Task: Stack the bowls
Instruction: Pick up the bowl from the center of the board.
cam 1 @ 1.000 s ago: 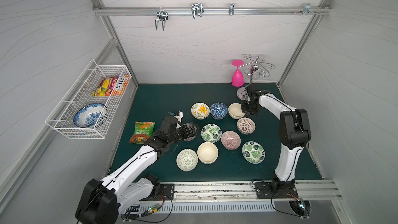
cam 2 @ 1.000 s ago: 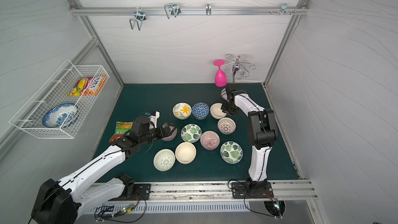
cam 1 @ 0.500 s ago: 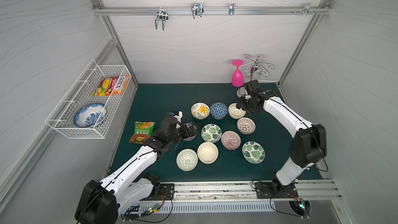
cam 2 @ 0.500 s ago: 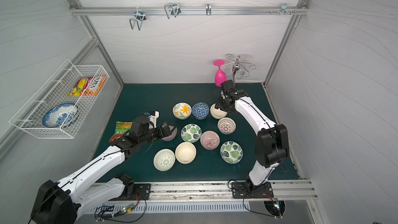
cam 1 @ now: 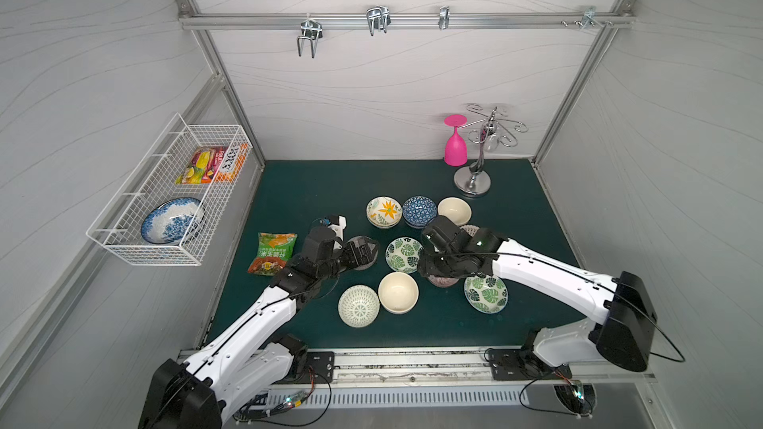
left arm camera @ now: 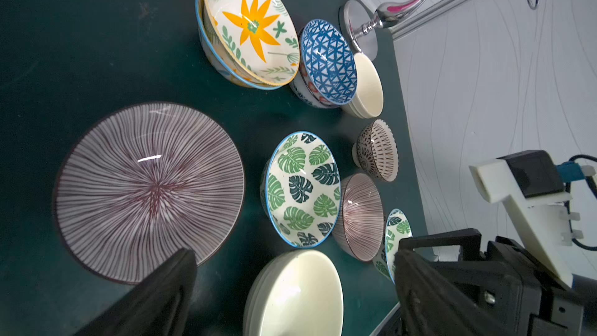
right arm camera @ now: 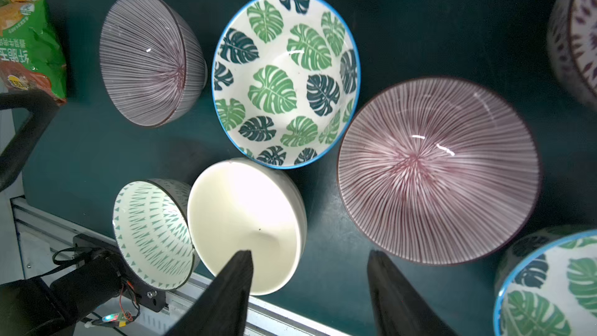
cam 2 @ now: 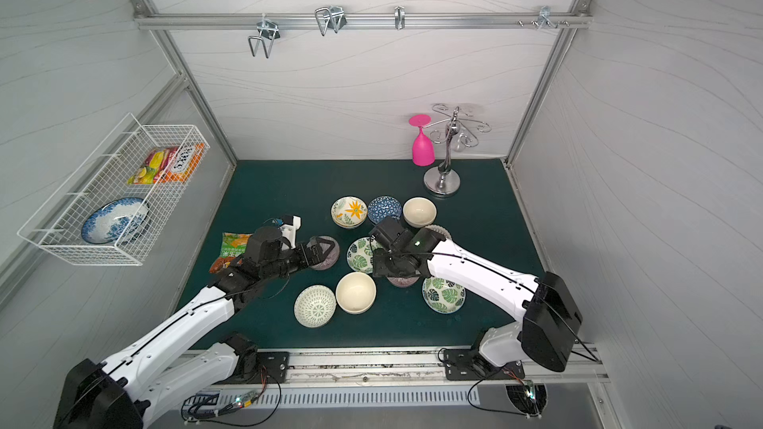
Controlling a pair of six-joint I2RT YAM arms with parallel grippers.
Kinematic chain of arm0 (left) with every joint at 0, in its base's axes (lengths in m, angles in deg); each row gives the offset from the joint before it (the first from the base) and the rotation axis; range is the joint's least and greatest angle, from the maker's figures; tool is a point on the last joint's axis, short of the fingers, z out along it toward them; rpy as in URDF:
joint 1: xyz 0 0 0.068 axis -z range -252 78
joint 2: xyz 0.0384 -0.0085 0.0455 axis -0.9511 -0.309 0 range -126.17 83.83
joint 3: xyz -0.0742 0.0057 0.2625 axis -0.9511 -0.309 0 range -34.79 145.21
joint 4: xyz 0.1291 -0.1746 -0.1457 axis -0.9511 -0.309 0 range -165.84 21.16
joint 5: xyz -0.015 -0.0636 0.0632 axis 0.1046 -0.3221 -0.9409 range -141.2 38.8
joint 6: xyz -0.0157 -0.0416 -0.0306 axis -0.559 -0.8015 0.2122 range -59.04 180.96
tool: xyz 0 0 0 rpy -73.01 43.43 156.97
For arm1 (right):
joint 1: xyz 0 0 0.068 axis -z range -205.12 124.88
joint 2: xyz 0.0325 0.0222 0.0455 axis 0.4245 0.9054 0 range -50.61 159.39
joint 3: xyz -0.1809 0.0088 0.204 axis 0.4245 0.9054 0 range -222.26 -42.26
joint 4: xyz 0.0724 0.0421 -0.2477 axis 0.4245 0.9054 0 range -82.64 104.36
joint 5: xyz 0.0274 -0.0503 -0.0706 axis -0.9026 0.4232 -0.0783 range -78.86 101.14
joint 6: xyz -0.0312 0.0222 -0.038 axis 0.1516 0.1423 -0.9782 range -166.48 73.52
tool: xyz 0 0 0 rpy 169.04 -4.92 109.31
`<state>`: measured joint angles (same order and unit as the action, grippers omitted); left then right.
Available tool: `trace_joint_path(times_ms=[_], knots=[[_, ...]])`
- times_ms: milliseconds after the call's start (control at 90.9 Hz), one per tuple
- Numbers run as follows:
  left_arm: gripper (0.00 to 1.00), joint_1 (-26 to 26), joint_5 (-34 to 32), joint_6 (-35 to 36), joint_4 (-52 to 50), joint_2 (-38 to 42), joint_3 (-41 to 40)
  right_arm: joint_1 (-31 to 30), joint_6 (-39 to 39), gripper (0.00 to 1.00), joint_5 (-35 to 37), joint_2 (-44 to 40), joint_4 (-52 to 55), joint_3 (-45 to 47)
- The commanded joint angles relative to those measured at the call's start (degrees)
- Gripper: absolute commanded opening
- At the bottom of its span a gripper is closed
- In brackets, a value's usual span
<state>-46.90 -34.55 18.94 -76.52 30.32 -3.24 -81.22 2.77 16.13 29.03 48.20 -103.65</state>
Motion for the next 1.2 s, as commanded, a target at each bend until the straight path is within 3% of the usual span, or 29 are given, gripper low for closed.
trace_joint_path(times_ms=[0,209,671,946,1188], knots=[[1.0,-0.3,3.8,-0.3,0.4,-0.2,0.4,-3.2,7.0,0.6,0.7,0.0,-3.3,2.8],[1.0,-0.3,2.1,-1.3,-1.0,3.0,-1.2,-7.2,9.6,0.55,0.7,4.5,-5.2,3.4],[1.0,-0.3,-0.9,-1.9,-2.6,7.5,-2.4,-7.3,9.2,0.43,-0.3,10.4,-6.1,2.7],[1.0,-0.3,-1.2,-1.8,-2.7,6.8,-2.1,-7.8,9.1,0.19,0.8,10.6,-5.0,3.0],[1.0,-0.3,-1.7,-2.0,-2.8,6.7,-2.1,-7.8,8.8,0.09,1.6,10.0,-2.8,3.1]])
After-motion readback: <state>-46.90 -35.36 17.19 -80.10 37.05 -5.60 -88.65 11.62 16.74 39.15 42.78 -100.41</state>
